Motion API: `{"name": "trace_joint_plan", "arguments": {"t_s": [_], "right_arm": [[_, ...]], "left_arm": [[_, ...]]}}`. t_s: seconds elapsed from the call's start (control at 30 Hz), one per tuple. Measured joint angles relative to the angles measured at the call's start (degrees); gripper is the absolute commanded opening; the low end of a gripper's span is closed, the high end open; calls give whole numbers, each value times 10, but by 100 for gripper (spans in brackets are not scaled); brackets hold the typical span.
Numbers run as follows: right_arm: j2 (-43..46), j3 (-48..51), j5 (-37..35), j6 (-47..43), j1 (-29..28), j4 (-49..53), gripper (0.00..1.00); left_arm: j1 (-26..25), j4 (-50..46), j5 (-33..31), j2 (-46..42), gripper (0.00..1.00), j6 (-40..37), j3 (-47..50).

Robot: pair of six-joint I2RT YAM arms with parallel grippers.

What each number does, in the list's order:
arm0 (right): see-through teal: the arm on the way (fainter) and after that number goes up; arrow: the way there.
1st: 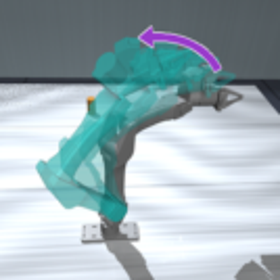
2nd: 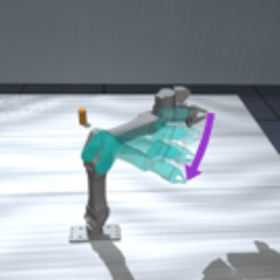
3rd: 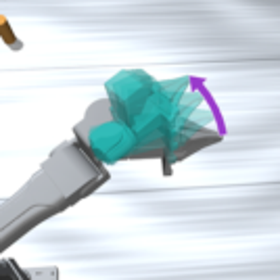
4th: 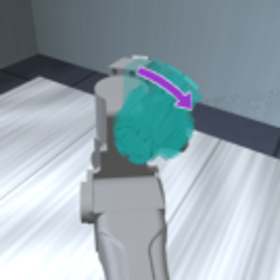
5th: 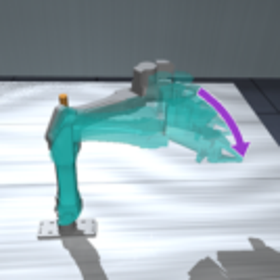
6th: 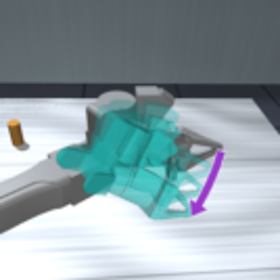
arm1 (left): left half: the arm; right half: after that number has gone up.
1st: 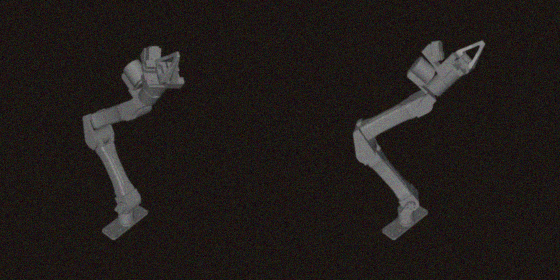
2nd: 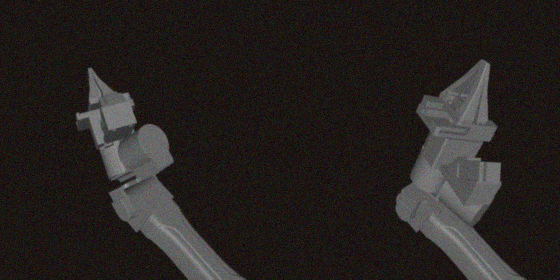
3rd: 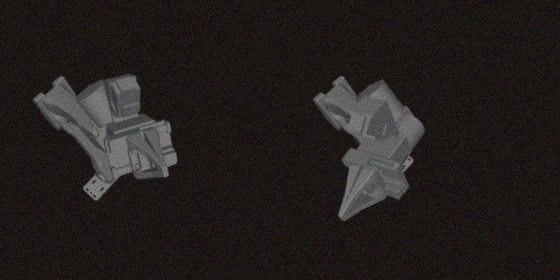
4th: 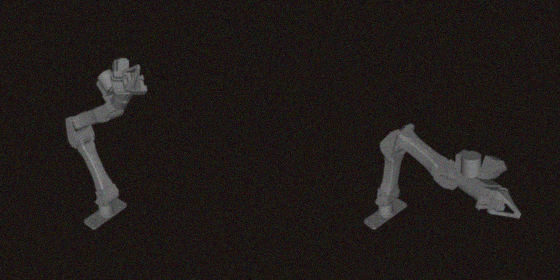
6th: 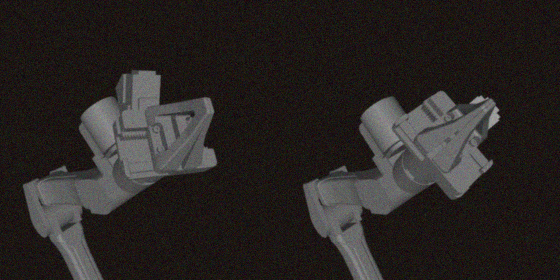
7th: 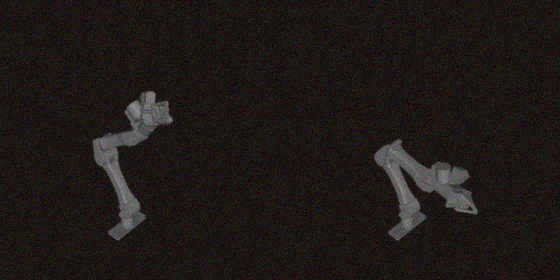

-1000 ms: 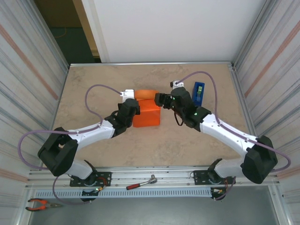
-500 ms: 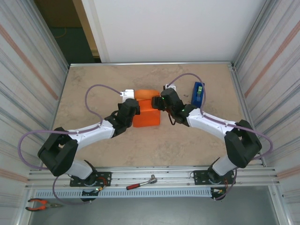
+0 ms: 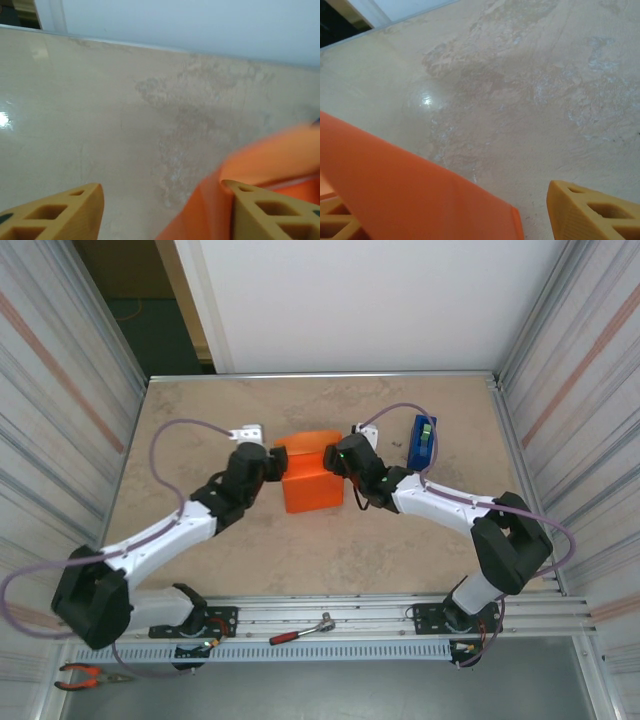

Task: Wrap the gift box in paper
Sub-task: Fold the wrapping paper for the gift box.

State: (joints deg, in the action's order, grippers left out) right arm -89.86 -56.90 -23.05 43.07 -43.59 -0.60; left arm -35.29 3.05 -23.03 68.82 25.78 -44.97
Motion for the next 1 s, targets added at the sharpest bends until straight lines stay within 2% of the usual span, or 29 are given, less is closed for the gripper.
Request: {"name": "trace_joint_plan", "arguments": {"t_s": [0.07, 0.17, 0.37, 0.53, 0.83, 0.93, 1.0], "right_arm": [[-3, -4, -12, 22, -7, 8, 68], [-11, -14, -38, 61, -19, 24, 69], [-27, -31, -92, 129, -44, 50, 69], [-31, -34, -108, 161, -52, 57, 69], [-30, -34, -110, 169, -52, 61, 68], [-29, -34, -110, 169, -52, 63, 68], [-28, -34, -108, 169, -52, 64, 68]], "left_arm": [[24, -3, 18, -40, 67, 19, 6], [32, -15, 40, -72, 68, 33, 7], [17, -38, 69, -56, 68, 40, 7], [-37, -41, 54, -24, 67, 35, 6], [-65, -32, -7, 74, 39, 27, -29], [-65, -28, -25, 102, 39, 23, -46], [-65, -26, -36, 120, 45, 19, -55]]}}
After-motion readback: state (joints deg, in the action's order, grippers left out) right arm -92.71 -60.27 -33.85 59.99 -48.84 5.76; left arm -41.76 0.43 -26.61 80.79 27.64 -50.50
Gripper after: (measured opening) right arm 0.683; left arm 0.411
